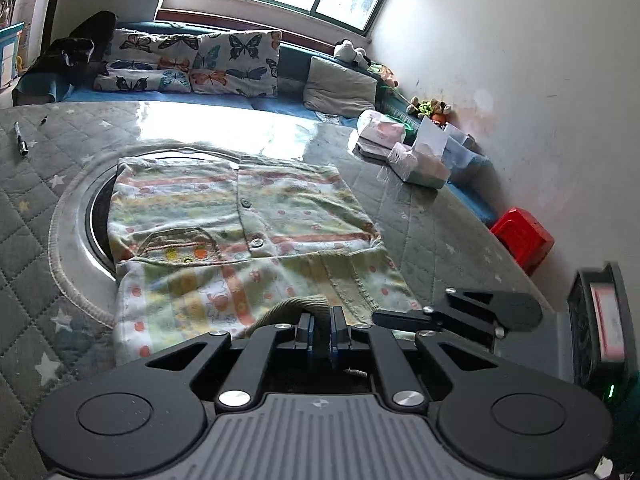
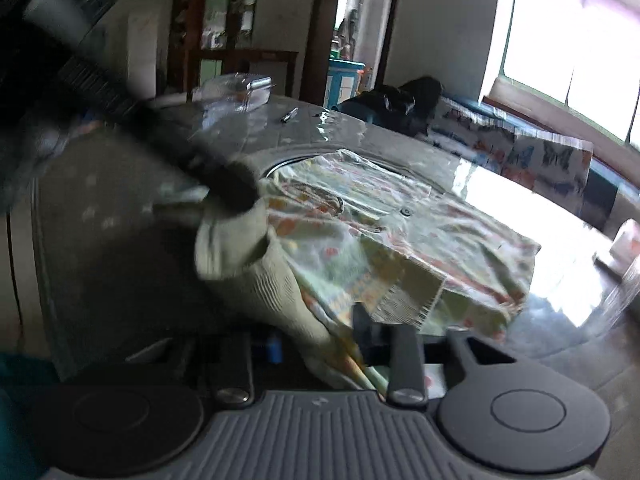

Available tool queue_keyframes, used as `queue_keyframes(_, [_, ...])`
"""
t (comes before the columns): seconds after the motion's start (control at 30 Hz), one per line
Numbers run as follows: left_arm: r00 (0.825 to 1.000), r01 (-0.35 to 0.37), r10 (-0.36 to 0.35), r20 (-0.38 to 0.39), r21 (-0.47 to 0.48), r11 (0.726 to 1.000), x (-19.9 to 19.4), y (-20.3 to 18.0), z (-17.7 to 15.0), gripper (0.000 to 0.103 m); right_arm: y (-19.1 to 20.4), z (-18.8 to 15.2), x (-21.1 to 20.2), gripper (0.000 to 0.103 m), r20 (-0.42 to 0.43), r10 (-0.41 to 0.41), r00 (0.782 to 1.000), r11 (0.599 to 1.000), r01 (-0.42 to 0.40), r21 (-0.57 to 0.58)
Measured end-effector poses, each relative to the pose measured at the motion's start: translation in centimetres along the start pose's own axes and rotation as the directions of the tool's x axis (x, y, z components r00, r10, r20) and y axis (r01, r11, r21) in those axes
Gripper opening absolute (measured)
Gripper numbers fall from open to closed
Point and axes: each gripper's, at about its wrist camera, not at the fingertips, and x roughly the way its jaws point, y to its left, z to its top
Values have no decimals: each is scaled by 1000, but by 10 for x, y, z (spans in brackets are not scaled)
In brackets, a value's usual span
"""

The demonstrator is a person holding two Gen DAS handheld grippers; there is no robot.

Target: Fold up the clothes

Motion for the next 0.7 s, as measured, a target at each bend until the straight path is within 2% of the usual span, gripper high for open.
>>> queue_keyframes(0.07, [1000, -3, 3, 8, 15, 1000, -6, 3, -5, 12, -9, 5, 1, 20, 2, 24, 1000, 998, -25, 60])
queue_keyframes(0.1, [1000, -6, 5, 17, 27, 1000, -10, 4, -8, 16, -13, 7, 1, 19, 5, 32, 999, 996, -32, 84])
queue_keyframes(0.17, [999, -35, 33, 44, 58, 998, -20, 7, -16, 29, -17, 11, 0, 16, 8, 43, 999, 993, -44, 113])
queue_keyframes(0.2, [997, -51, 47, 58, 73, 996, -25, 8, -20, 42, -18, 13, 0, 16, 9, 39, 999, 992, -40, 116])
queue_keyframes(0.23, [996, -67, 61, 72, 89, 994, -30, 9, -24, 49, -19, 15, 0, 15, 10, 38, 999, 992, -39, 117])
queue_keyframes(0.37, [982, -169, 149, 120, 177, 970, -36, 12, -40, 52, -21, 23, -2, 14, 13, 38, 999, 989, -40, 146])
queue_keyframes(0.47, [969, -233, 202, 144, 247, 941, -30, 12, -49, 54, -25, 29, -5, 14, 27, 45, 999, 983, -49, 177])
queue_keyframes(0.6, [950, -306, 265, 164, 329, 893, -11, 11, -58, 54, -25, 34, -6, 14, 32, 25, 999, 986, -30, 167])
queue_keyframes(0.7, [929, -366, 305, 209, 410, 836, 1, 9, -67, 53, -25, 36, -6, 14, 31, 19, 999, 987, -24, 162])
